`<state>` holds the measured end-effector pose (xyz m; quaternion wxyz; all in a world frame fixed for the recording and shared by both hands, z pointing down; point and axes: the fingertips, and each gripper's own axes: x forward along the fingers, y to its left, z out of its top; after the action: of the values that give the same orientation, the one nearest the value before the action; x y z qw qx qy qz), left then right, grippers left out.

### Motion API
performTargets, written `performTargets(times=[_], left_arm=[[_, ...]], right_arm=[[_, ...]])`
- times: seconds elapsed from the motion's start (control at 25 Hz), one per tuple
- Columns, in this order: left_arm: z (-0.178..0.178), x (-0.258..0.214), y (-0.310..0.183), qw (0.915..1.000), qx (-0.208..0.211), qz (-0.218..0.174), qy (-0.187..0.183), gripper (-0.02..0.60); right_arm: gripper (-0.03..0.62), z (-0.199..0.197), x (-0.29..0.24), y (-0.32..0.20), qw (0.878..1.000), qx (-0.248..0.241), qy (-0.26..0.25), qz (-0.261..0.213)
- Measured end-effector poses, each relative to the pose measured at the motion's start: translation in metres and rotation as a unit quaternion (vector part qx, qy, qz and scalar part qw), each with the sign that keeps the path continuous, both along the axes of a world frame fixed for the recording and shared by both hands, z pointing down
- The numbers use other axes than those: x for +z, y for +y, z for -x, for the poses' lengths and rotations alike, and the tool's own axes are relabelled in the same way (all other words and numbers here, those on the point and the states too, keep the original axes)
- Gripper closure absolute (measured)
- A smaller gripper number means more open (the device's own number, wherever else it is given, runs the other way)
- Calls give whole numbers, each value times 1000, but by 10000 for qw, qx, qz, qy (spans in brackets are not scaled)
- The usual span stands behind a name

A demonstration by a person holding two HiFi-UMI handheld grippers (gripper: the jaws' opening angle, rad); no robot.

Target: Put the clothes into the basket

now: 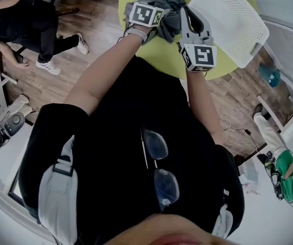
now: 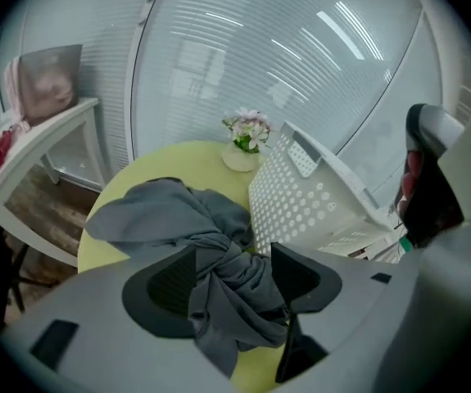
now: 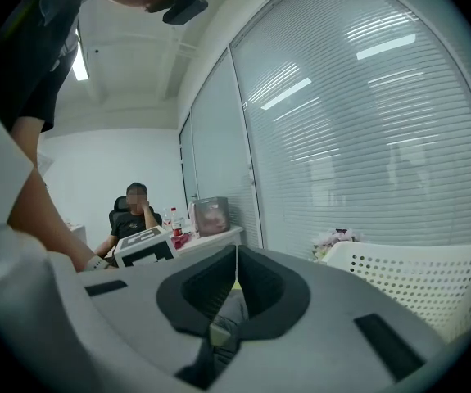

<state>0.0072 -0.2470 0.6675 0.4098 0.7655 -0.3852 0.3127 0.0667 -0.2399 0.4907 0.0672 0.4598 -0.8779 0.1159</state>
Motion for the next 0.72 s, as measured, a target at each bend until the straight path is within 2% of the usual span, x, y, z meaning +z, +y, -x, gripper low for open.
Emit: performTargets(times=[0.16,0.32,0.52,0.72], left_arm=[[3,24,-7,9993,-120,106,-330,245],[6,44,-20,9981,-332,188,-489,195],[7,70,-19,9963,-392,414,-648,150],[2,83,-21,9957,-472,382,-694,141]], right_arm=[[568,-4,1,-4,10000,39,13,8],[568,-8,3,-7,9999,107,1,50],[568,-16,8,-4,9997,210,7,133],[568,-21,11,-2,9995,254,9,205]])
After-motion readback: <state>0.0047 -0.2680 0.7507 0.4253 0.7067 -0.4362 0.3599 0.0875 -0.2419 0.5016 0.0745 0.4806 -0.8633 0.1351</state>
